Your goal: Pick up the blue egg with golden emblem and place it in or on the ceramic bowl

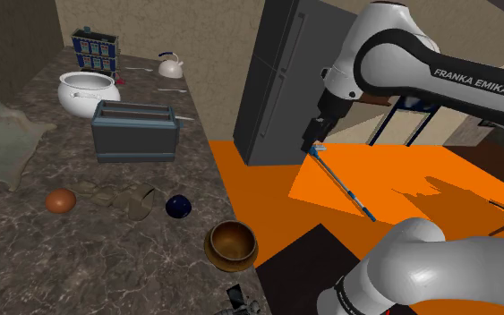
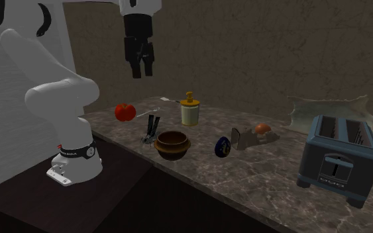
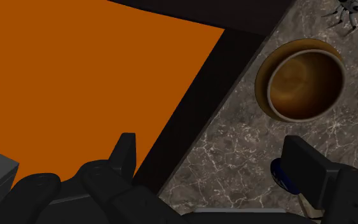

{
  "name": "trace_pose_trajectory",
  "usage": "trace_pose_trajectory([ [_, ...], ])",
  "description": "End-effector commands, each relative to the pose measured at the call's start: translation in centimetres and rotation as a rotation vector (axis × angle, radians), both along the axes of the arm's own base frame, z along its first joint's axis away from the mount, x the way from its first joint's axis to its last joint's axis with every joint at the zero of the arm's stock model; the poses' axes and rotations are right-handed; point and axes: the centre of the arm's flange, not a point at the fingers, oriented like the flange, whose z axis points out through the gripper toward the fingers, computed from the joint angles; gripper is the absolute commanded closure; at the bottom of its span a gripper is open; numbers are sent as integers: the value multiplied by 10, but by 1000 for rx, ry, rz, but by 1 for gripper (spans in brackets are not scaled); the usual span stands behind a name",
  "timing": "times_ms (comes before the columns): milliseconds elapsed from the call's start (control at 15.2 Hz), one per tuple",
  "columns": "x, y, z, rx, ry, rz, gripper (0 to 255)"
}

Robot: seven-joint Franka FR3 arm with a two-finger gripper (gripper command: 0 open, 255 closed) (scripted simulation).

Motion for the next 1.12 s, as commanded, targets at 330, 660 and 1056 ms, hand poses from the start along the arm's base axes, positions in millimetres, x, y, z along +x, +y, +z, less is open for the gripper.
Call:
trace_pose_trajectory([
  [330,15,40,-47,-2,-59,21,0],
  [660,33,80,-94,-3,-117,41,0],
  [1056,56,128,-148,-5,-187,66,0],
])
